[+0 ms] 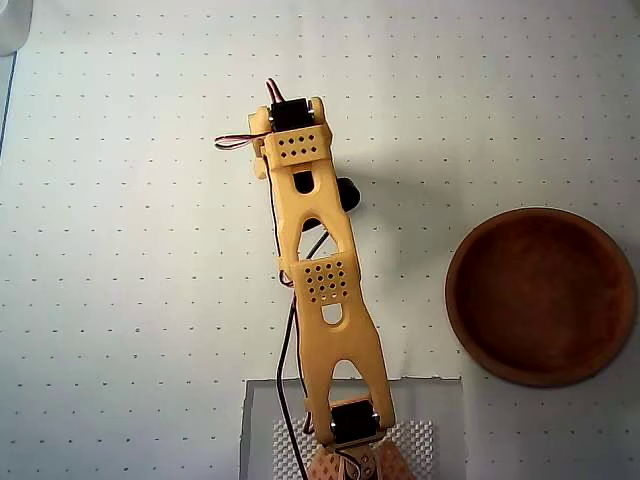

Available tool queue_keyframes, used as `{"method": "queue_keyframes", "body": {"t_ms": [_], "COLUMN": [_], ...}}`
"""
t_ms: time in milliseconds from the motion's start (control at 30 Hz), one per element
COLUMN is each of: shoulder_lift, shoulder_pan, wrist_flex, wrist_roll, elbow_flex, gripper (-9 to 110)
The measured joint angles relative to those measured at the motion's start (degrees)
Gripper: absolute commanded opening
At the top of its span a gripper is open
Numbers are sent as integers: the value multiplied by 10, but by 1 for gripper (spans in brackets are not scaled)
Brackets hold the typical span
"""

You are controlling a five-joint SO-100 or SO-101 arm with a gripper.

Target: Grasp a clothespin and put it in the bowl.

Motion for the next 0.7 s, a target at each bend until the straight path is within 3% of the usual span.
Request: {"method": "queue_keyframes", "body": {"t_ms": [700], "shoulder_lift": [-7], "shoulder_pan": [40], "wrist_flex": [4], "wrist_roll": [0], "elbow_flex": [0], "gripper": [21]}}
